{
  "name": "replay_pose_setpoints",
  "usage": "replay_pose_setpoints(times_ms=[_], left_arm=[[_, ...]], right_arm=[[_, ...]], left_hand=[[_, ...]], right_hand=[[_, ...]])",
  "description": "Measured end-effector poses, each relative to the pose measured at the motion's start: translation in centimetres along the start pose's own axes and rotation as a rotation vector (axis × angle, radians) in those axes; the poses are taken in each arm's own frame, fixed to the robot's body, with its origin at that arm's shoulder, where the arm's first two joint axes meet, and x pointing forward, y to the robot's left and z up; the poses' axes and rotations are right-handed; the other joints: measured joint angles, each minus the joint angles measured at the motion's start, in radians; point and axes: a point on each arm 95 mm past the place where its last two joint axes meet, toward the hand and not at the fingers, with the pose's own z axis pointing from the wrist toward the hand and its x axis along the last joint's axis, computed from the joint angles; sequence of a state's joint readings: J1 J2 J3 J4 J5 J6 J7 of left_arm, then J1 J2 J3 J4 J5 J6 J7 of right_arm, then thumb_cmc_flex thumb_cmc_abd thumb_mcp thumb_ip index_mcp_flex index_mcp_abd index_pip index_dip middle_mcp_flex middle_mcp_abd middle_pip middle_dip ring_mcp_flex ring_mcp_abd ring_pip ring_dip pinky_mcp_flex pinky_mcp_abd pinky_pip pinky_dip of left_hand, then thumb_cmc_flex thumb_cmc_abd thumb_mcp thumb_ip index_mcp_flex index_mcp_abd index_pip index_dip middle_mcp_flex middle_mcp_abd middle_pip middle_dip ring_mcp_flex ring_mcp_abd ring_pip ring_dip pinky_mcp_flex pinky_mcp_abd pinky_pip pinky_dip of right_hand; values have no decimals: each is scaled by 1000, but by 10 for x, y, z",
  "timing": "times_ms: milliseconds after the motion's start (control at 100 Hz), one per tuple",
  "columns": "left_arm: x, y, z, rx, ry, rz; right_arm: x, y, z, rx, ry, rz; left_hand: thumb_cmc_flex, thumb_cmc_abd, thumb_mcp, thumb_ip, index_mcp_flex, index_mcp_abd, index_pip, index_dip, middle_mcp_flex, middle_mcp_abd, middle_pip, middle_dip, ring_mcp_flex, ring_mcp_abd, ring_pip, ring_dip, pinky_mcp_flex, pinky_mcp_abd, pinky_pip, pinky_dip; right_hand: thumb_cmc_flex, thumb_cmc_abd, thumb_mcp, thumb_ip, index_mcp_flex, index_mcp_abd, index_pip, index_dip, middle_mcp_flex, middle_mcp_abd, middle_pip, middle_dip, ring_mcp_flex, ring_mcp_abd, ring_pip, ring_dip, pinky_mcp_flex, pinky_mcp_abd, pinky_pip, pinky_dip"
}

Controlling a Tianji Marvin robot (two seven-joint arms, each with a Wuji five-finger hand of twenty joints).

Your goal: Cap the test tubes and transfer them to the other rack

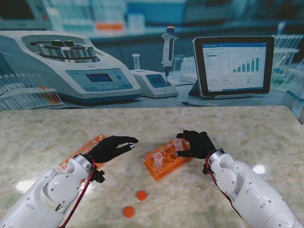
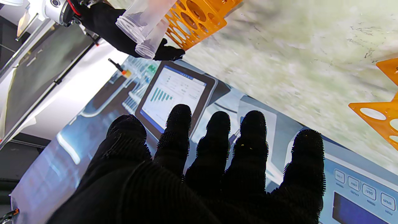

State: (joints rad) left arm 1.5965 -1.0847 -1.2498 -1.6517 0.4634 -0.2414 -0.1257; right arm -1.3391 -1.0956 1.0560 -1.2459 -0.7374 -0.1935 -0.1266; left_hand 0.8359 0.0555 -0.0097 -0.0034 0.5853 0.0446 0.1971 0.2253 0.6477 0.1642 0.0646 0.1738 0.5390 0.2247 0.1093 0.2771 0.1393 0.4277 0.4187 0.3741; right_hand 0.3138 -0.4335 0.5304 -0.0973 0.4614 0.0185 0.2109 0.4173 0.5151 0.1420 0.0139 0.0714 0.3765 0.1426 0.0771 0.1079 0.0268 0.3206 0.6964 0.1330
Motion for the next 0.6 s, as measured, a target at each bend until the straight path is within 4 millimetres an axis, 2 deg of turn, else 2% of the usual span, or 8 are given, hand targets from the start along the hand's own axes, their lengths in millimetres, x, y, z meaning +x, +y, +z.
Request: replay_pose_setpoints(times_ms=[170, 300, 380, 420, 480, 530, 580, 600], left_arm=[[0, 0, 1, -4, 1, 0], [0, 0, 1, -7, 1, 0], [0, 1, 1, -9, 1, 1], [0, 1, 1, -10, 1, 0], [0, 1, 1, -12, 1, 0], [0, 1, 1, -13, 1, 0], [0, 1, 1, -13, 1, 0], [0, 1, 1, -13, 1, 0]], right_arm=[[0, -4, 0, 12, -1, 11], [0, -6, 0, 16, -2, 18], [0, -7, -1, 13, -1, 20], [0, -7, -1, 12, -1, 22], [0, -7, -1, 8, -2, 25], [0, -7, -1, 5, -2, 28], [0, -7, -1, 1, -3, 32], [0, -7, -1, 0, -2, 34]], left_hand=[[0, 0, 0, 0, 0, 0, 0, 0, 0, 0, 0, 0, 0, 0, 0, 0, 0, 0, 0, 0], [0, 0, 0, 0, 0, 0, 0, 0, 0, 0, 0, 0, 0, 0, 0, 0, 0, 0, 0, 0], [0, 0, 0, 0, 0, 0, 0, 0, 0, 0, 0, 0, 0, 0, 0, 0, 0, 0, 0, 0], [0, 0, 0, 0, 0, 0, 0, 0, 0, 0, 0, 0, 0, 0, 0, 0, 0, 0, 0, 0], [0, 0, 0, 0, 0, 0, 0, 0, 0, 0, 0, 0, 0, 0, 0, 0, 0, 0, 0, 0], [0, 0, 0, 0, 0, 0, 0, 0, 0, 0, 0, 0, 0, 0, 0, 0, 0, 0, 0, 0], [0, 0, 0, 0, 0, 0, 0, 0, 0, 0, 0, 0, 0, 0, 0, 0, -2, 0, 0, 0], [0, 0, 0, 0, 0, 0, 0, 0, 0, 0, 0, 0, 0, 0, 0, 0, -2, 0, 0, 0]], right_hand=[[54, 2, -39, 0, 0, -73, 60, -1, 9, -11, 0, -6, 0, 0, 0, 0, 0, 0, 0, -1], [134, 45, -102, 0, 43, -143, 107, -15, 17, -14, -15, -17, 1, -2, 0, 0, 0, 0, 0, -1], [166, 79, -141, 0, 42, -155, 128, -22, 18, -21, -15, -19, 1, -5, 0, 0, 0, 0, 0, -1], [208, 99, -211, 0, 42, -162, 142, -37, 22, -22, -15, -20, 1, -8, 0, 0, 0, 0, 0, -1], [247, 100, -248, 0, 53, -172, 155, -50, 29, -28, -15, -20, 1, -9, 0, 0, 0, 0, 0, -1], [296, 146, -350, 3, 52, -181, 173, -62, 37, -34, -15, -21, 1, -11, 0, 0, 0, 0, 0, -1], [319, 153, -386, 5, 64, -186, 175, -72, 47, -36, -15, -24, 2, -13, 0, 0, 0, 0, 0, -1], [346, 159, -436, 5, 70, -189, 187, -90, 53, -37, -16, -26, 2, -14, 0, 0, 0, 0, 0, -1]])
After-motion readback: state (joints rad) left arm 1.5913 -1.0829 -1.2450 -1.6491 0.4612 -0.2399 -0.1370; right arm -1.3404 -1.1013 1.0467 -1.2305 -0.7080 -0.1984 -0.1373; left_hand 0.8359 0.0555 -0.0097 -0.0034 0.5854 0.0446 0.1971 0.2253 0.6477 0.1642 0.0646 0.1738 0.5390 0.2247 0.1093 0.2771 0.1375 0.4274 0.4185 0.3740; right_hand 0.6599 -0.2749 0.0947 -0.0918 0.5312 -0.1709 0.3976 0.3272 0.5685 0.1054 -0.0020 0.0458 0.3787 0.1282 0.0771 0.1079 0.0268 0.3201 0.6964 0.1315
